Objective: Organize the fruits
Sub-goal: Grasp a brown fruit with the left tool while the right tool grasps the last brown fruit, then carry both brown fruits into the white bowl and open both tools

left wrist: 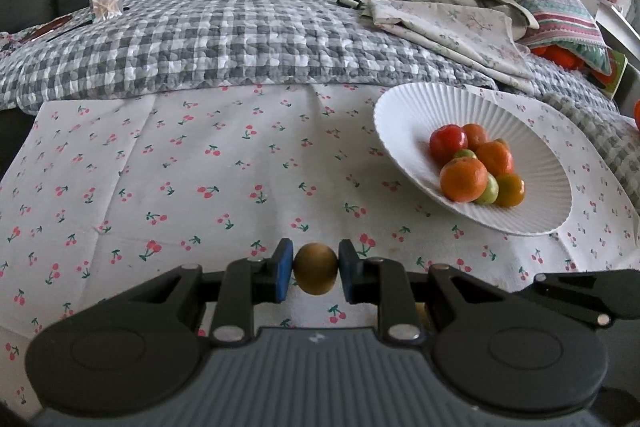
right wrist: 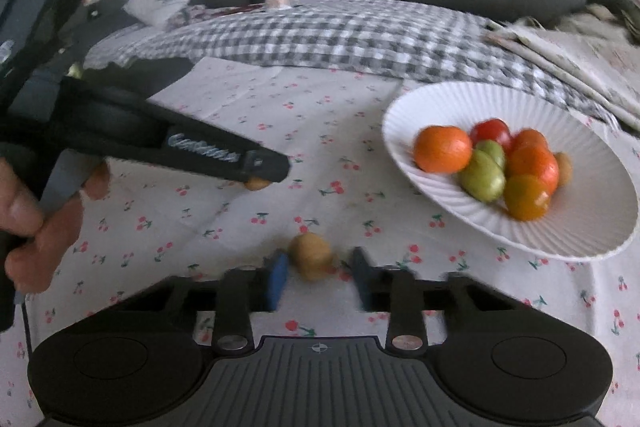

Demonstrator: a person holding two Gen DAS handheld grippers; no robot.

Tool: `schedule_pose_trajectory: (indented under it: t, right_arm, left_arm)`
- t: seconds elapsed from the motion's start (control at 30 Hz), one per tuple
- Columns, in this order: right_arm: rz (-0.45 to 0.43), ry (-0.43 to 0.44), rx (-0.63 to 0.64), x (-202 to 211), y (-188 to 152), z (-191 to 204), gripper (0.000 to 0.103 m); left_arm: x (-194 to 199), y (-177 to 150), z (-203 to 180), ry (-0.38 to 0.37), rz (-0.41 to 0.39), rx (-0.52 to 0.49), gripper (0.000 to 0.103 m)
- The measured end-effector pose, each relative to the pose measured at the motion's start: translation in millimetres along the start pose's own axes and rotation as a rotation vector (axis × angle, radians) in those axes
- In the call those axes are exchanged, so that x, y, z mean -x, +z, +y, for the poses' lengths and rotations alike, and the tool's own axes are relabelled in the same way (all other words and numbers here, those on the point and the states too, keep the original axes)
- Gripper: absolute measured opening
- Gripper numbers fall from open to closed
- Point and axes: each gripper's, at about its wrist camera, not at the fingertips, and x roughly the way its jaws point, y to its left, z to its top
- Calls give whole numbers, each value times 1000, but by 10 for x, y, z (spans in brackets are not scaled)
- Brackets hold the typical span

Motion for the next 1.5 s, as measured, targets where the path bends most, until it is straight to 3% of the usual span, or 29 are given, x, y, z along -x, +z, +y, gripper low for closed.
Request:
schedule_pose_trajectory:
  t: [0.23,0.73,0.9,1.1,1.3,1.5]
  right_arm:
    - [0,-10,26,49,45,57,23]
    - [-87,10,-101,470,312,-185,23]
    - [-99,-31,-144,566,368,-342,23]
    - [-126,-95,-243,714,428,-686,23]
    - [-80,-135,-376,698,381,-1044,23]
    - [-50,-155,-409,619,290,-1182,23]
  left_arm:
    - [14,15,17,2,-7,8,23]
    - [83,137,-30,-24,-41,44,23]
    - [125,209,-165,-66,-62,41,23]
    - [111,270,-429,-191,-75,39,23]
    - [-59,272,-681,-304,-52,27,23]
    - [-148,254,-837,-289,-52,-68,23]
